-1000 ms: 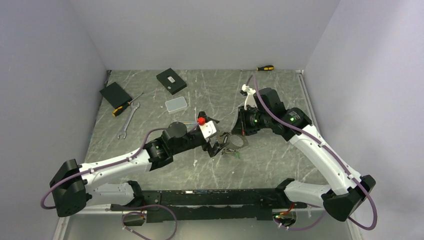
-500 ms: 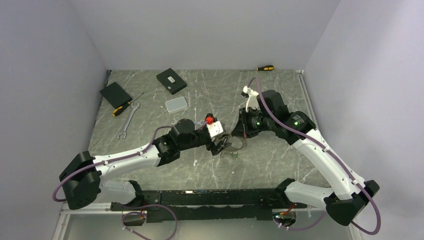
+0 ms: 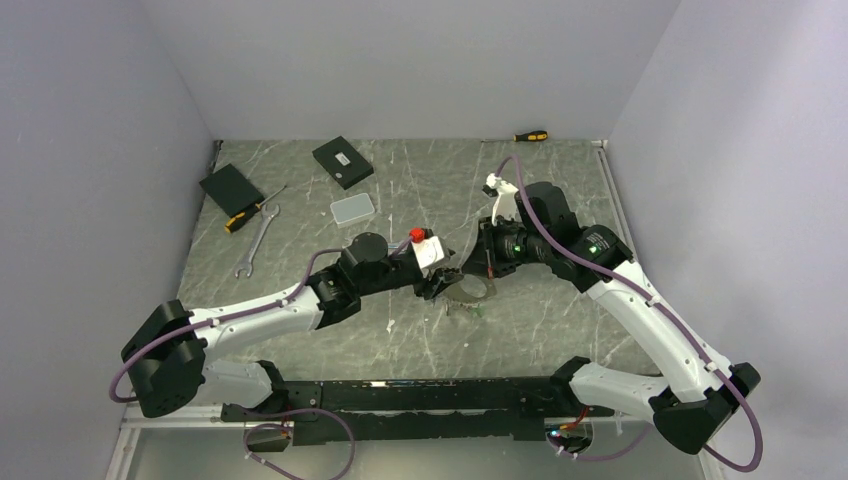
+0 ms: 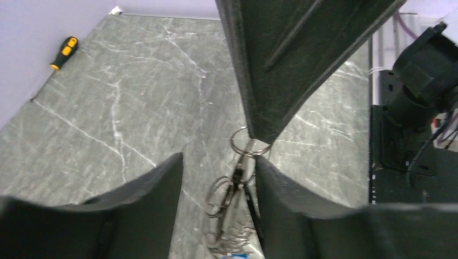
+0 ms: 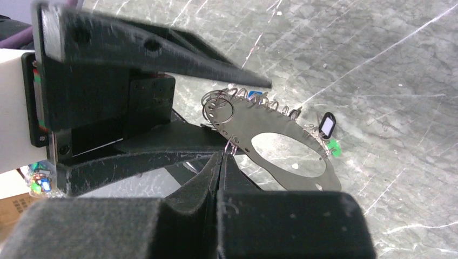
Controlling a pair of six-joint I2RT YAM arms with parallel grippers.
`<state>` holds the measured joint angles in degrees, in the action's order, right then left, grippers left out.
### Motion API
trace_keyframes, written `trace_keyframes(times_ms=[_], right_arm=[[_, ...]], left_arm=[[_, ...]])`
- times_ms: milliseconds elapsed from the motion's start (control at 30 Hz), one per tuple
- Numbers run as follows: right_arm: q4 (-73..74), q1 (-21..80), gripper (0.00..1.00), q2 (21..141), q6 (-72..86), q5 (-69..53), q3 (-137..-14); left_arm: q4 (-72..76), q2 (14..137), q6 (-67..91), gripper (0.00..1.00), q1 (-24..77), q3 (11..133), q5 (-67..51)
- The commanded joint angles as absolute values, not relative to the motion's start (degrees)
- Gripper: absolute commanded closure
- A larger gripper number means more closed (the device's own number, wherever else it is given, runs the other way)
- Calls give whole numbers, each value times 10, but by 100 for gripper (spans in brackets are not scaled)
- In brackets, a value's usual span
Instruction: Put the keys on the keyring
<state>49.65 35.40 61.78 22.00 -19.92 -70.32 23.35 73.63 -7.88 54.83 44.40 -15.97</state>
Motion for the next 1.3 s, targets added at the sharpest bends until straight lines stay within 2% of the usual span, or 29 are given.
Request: trace_keyframes(times_ms=[0,100,200,400,433,533,600,667,700,967,1267], right_arm=[[456,357,100,603,219,-213,-708],[457,357,100,604,219,-214,-708],[452,356,100,605,221,-217,-706],[439,356,100,609,230,-213,-703],[439,356,97,610,231,-205,-703],[436,356,78,609,233,-181,-701],[431,356,61,606,232,-167,-701],[421,356,51,601,232,-160,-695],[416,356,49,596,231,-157,-693],[344,357,49,556,234,-157,-637],[113,357,52,442,193,-265,-472]], left_arm=[[266,736,-77,52,546,468,-182],[265,733,-75,72,546,470,-187],[260,731,-69,99,546,474,-187],[251,732,-58,100,545,475,-197],[251,732,-55,100,545,474,-195],[250,732,-43,100,544,470,-181],[248,733,-32,100,544,469,-169],[240,734,-21,100,543,471,-150],[235,736,-14,100,542,473,-143],[166,751,76,100,542,522,-98],[99,749,155,100,534,563,-121]])
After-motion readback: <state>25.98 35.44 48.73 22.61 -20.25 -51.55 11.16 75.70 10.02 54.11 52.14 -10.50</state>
